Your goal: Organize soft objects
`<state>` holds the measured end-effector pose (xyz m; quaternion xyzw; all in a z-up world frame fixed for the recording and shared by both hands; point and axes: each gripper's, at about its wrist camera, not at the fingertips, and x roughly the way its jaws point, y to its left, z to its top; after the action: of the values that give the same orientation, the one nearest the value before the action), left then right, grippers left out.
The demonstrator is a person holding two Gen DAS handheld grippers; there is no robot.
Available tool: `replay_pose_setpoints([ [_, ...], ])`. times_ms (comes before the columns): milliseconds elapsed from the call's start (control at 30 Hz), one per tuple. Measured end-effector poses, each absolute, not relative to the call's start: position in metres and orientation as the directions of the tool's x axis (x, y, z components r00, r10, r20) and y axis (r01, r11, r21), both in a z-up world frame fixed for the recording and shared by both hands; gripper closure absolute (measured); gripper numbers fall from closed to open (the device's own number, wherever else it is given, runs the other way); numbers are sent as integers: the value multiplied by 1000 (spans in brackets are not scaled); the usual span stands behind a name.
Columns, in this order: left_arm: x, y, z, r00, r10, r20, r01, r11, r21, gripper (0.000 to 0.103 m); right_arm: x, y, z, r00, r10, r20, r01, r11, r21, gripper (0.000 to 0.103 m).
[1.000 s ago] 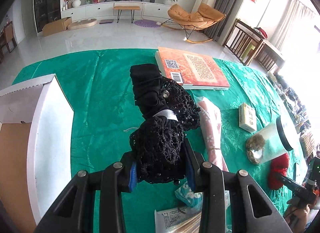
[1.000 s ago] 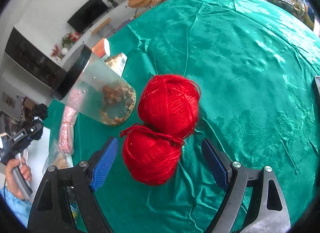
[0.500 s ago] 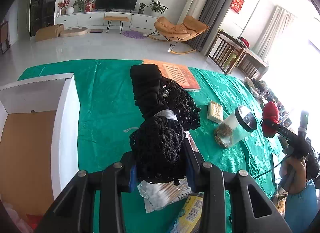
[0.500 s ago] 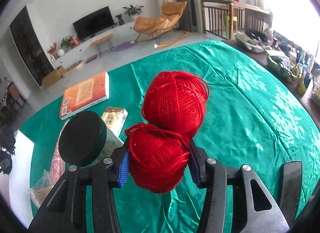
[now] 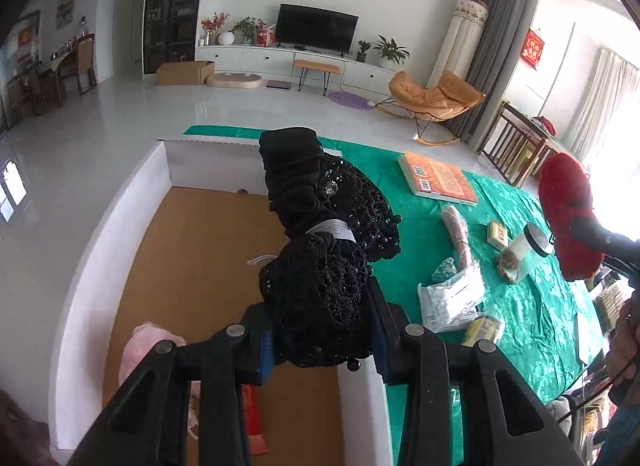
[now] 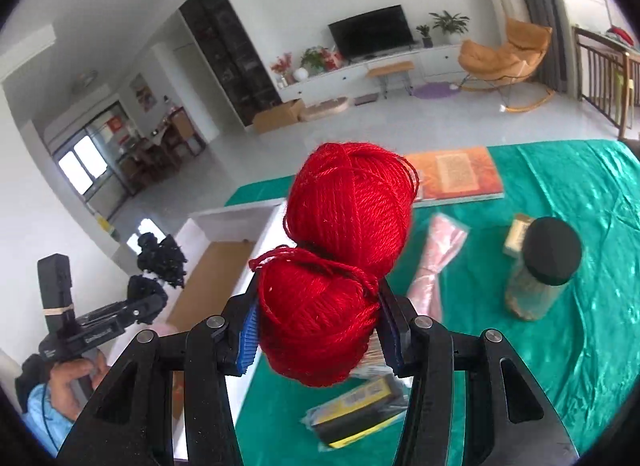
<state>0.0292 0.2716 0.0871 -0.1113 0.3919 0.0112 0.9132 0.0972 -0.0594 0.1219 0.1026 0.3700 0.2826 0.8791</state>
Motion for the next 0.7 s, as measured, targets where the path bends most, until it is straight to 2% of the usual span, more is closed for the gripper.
replay_pose_setpoints([
  [67,10,289,81,682,-18,-731,-152,974,-166,65,84,-14,121,484,641,-595,-495,762,418,51],
  [133,-5,303,71,668,40,-743,-212,967,-139,60,73,26,114,410,682,-605,-544,716,438,47],
  [167,-10,308,65,658,73,-749,-244,962,-121,48,69,43,108,377,700,-607,-559,694,454,44],
  [200,-16,316,57,647,108,-754,-280,955,-103,31,65,58,101,348,716,-606,-573,674,467,40],
  [233,-19,320,51,641,142,-754,-315,945,-89,23,62,73,93,316,727,-609,-591,653,473,35],
  [267,-23,323,48,643,170,-747,-343,936,-82,16,61,86,87,288,730,-620,-604,641,474,34],
  [367,-31,319,43,667,182,-722,-356,930,-95,16,58,85,70,307,703,-642,-589,670,452,34],
  [500,-25,280,45,719,83,-690,-244,960,-140,16,57,36,53,445,599,-666,-522,778,351,30],
  [700,-11,160,47,751,-167,-639,48,979,-199,15,59,-84,-7,650,248,-718,-261,961,95,30],
])
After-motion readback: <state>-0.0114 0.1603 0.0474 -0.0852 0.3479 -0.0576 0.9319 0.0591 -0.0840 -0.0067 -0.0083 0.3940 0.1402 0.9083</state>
